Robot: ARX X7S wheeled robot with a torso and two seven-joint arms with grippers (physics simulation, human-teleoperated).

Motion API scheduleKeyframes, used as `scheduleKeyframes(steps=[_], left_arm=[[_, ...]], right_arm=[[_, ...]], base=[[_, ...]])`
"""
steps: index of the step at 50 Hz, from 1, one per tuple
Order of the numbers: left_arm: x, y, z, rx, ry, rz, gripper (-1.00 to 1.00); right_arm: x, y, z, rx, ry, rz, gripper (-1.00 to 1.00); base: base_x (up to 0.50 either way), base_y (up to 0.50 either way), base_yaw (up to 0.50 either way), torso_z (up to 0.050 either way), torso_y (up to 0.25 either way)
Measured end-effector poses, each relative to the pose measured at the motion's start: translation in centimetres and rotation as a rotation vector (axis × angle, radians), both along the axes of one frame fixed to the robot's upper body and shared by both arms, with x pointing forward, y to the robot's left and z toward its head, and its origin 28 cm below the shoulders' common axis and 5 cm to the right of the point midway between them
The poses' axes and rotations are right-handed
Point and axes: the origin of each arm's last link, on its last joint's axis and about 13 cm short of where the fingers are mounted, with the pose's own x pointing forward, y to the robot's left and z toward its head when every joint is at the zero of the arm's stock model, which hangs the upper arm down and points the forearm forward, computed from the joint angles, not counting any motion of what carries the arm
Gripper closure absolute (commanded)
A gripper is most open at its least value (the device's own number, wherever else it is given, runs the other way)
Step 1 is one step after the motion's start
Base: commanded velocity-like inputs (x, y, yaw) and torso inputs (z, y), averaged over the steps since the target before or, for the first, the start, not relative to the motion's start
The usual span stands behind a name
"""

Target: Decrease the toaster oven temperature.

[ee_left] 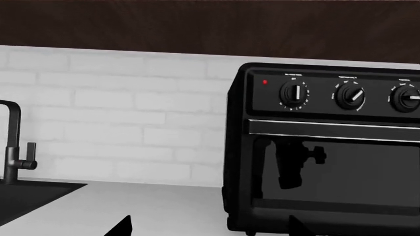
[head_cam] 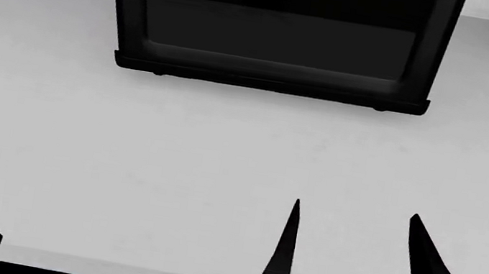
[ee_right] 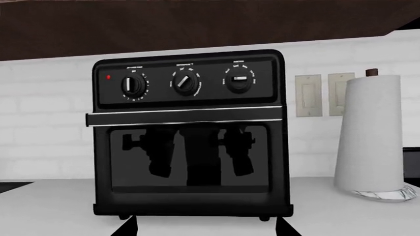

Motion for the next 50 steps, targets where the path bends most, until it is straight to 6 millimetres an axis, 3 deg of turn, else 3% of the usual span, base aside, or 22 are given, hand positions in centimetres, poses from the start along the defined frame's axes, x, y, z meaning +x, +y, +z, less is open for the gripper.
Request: scheduleKeyframes(steps=[27,40,50], left_arm=[[-0.1,0.2,-0.2,-0.007,0.001,-0.001,-1.0],[0.0,0.3,-0.4,-0.01,0.004,-0.002,-1.0],[0.1,0.5,-0.5,-0.016,0.008,-0.002,-1.0]], right_arm=[[-0.4,0.2,0.0,-0.008,0.001,0.005,-1.0],[-0.7,0.3,0.3,-0.024,0.005,-0.005,-1.0],[-1.1,1.0,1.7,-0.029,0.019,-0.001,-1.0]], base=[[0.49,0.0,0.0,0.0,0.001],[0.01,0.0,0.0,0.0,0.001],[0.0,0.0,0.0,0.0,0.0]])
